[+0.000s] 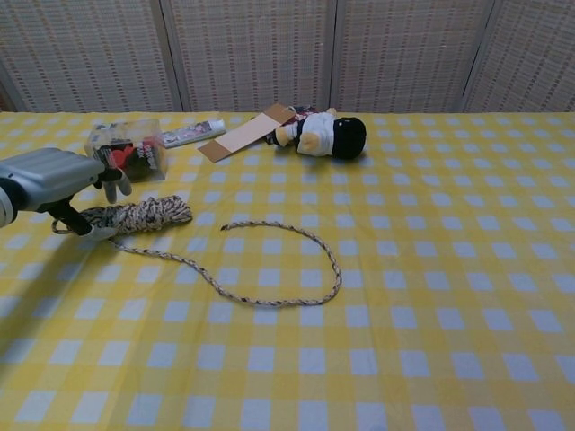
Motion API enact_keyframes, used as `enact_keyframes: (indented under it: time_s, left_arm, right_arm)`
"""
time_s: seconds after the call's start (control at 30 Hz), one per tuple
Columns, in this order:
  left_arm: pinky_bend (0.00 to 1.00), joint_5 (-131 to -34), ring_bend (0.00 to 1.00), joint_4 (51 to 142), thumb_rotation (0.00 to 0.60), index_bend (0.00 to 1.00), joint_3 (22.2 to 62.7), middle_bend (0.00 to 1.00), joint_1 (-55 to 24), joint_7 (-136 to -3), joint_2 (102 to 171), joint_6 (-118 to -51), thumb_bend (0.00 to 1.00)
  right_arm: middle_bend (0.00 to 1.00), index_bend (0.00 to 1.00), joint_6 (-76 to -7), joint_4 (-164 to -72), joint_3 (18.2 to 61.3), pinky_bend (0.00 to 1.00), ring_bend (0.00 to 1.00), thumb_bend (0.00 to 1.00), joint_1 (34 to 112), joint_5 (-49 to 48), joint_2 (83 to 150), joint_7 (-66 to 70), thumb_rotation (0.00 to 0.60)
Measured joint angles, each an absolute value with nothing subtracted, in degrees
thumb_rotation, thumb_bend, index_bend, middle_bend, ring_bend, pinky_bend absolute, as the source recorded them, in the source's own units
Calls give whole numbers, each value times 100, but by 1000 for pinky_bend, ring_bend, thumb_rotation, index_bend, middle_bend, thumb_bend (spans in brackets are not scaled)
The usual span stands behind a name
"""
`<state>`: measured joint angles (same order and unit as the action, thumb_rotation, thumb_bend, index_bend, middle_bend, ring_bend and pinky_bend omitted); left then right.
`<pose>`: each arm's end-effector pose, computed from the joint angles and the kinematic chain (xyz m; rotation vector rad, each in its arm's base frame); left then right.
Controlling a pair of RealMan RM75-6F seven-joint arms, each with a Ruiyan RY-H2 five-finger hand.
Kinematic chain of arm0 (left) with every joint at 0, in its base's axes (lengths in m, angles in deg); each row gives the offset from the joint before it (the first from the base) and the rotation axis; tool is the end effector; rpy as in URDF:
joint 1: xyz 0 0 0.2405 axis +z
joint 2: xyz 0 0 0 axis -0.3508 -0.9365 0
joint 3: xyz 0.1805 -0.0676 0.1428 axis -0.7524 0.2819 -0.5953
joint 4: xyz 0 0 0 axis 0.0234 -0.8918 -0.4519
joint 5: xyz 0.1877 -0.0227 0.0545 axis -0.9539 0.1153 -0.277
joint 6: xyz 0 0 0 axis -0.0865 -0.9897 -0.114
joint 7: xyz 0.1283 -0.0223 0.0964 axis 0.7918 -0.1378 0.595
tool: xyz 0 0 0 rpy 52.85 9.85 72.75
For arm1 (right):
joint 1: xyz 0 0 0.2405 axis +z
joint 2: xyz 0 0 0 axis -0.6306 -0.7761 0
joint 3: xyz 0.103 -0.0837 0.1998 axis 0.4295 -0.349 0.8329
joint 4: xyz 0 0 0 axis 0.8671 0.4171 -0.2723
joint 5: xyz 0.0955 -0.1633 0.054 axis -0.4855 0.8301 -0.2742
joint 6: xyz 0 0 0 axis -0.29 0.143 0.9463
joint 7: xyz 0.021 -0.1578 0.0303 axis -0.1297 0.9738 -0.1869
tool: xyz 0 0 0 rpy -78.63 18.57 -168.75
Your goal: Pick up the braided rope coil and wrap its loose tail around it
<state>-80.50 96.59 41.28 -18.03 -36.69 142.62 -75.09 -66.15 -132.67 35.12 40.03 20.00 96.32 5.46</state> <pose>-0.2179 0.3582 0.0042 -1.8083 -0.7263 -0.5361 -0.3131 -0.1849 0.1976 1.2751 -0.7890 0.8171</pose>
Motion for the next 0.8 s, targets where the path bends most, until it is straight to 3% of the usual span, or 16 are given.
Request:
enact_keyframes:
  time_s: [0.1,0.37,0.53,0.8]
  left_arm:
    - [192,-8041,238,9640,594,330,4140,306,-1775,-3785,14306,-7545,249]
    - [191,-7989,246,9545,397,377,4178,306,-1776,-4023,14368,-7451,248]
    - [191,-7916,248,9434,363,386,4198,306,-1804,-4070,14411,-7382,249]
    - [192,-7862,279,9294,364,443,4210,306,-1816,-4146,14463,-7343,249]
  right_arm:
    - [270,178,-6626,-13269,3511,285,170,383,4000,2015,9628,541,600]
    - [270,178,-6660,-13270,3512,285,170,383,3978,2023,9635,540,600]
    - [270,178,-6678,-13277,3513,285,170,383,3963,2022,9631,543,600]
    - [270,178,-6667,-13239,3522,285,170,383,3970,2023,9649,513,600]
